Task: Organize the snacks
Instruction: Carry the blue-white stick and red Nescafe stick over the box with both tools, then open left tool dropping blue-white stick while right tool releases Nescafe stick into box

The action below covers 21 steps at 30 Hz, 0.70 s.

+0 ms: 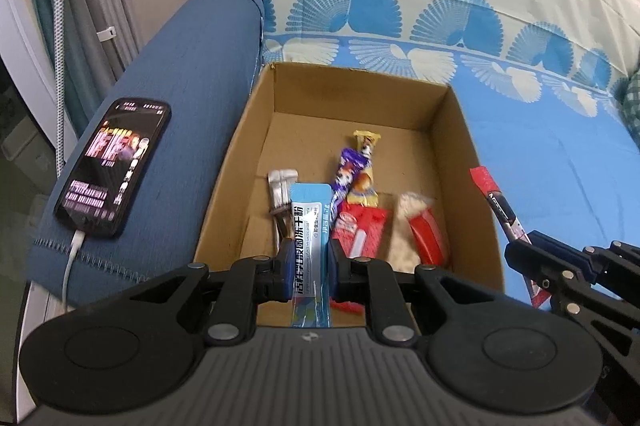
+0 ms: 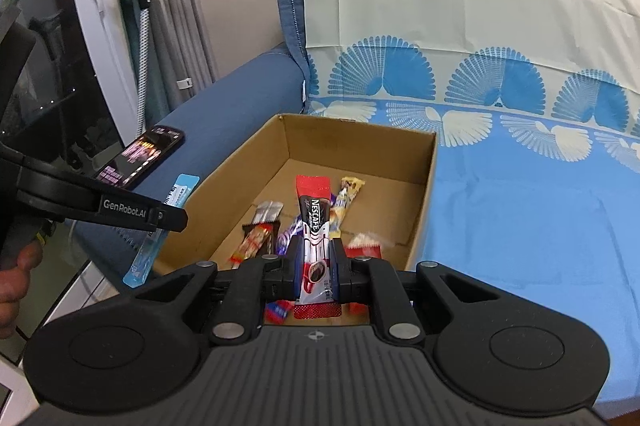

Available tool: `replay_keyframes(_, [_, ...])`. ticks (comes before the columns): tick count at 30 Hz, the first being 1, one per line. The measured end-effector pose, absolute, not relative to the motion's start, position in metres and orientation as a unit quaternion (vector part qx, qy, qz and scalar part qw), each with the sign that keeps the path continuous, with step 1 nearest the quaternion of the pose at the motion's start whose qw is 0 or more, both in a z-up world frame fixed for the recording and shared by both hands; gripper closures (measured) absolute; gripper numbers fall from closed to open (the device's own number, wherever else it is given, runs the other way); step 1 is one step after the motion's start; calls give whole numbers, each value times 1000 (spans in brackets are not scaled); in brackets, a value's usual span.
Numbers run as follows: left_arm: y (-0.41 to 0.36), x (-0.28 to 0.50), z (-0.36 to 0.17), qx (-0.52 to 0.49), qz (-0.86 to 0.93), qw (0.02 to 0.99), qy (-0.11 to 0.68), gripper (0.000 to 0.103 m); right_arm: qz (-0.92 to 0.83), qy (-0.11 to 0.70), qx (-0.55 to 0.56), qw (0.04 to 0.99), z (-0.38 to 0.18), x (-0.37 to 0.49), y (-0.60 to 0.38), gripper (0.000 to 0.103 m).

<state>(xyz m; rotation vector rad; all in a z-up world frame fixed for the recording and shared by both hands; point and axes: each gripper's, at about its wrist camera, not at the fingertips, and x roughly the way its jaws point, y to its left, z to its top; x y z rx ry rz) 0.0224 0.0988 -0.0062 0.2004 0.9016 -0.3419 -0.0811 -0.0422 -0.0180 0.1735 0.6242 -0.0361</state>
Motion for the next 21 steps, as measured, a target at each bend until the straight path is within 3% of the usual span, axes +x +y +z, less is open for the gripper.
replay_keyframes(15, [66, 110, -54, 116, -145, 863, 470, 82, -31, 342, 111, 933, -61, 4, -80, 88])
replay_keyframes(16, [65, 114, -57, 118, -141, 863, 470, 68, -29, 345, 113, 931, -63, 8, -82, 85])
replay_keyframes(17, [64, 118, -59, 120, -135, 863, 472, 33, -31, 348, 114, 930, -65, 12, -84, 84])
replay_keyframes(19, [64, 127, -64, 118, -119, 865, 472, 1, -35, 354, 119, 927, -68, 22, -88, 64])
replay_keyframes(20, [66, 128, -64, 115, -114, 871, 464, 0, -38, 354, 121, 927, -70, 25, -90, 42])
replay_keyframes(21, [67, 129, -64, 115, -110, 873, 461, 0, -43, 352, 120, 927, -71, 27, -91, 27])
